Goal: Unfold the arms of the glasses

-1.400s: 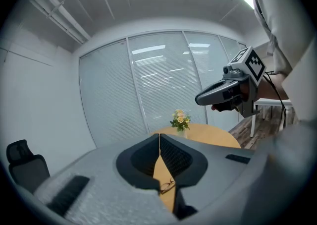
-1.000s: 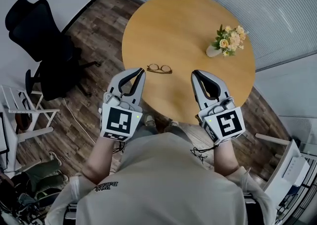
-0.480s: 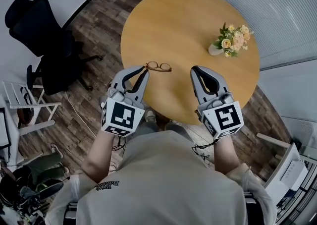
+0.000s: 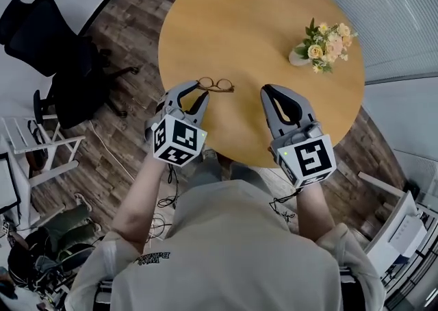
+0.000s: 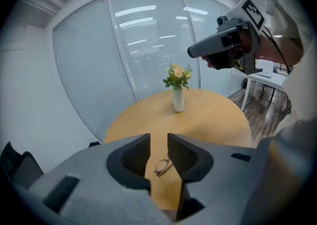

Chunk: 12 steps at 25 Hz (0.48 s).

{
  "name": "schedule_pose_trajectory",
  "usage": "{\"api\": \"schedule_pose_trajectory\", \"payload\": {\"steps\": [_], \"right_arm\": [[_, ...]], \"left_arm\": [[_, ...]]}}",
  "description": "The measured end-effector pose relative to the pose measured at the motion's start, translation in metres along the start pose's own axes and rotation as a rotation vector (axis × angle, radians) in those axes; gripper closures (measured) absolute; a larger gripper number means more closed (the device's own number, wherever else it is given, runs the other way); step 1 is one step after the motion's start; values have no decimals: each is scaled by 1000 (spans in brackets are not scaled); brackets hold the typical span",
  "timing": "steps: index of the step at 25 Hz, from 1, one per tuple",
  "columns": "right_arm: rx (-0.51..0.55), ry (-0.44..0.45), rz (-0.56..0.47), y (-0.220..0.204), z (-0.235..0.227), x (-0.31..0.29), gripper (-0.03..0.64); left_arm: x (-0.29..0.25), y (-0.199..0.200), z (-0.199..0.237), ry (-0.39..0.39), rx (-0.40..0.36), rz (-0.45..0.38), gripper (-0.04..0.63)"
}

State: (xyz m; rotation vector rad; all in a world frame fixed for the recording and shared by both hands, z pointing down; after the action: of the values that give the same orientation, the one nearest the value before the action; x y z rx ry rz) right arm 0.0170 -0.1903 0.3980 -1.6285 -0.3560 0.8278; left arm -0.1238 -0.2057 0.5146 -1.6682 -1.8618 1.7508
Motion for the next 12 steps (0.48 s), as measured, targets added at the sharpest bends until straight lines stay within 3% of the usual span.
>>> {"api": "schedule_pose_trajectory", "payload": {"steps": [3,9,12], "right_arm": [[-12,3,29,-14,-7,-7,583],[-44,5,84,-48,-20,-25,583],[-50,8,115,-64,-23,-34,583]], "left_arm": [[-24,-21,-8,-28,0,65,488],[-61,-54,-13,-4,-203,146,483],[-79,-68,-22,-31,-283,167,476]]}}
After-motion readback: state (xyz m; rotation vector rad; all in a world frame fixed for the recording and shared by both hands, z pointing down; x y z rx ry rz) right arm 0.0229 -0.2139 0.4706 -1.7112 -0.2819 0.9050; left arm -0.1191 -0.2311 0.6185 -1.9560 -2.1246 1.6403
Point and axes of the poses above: the fingertips, and each gripper's own axes: x backward along the fingers, z to its left, y out of its top, the point moved 2 cm from there along x, backward along the fingers, and after that the axes turned 10 degrees about y, right-handed, at the moved point
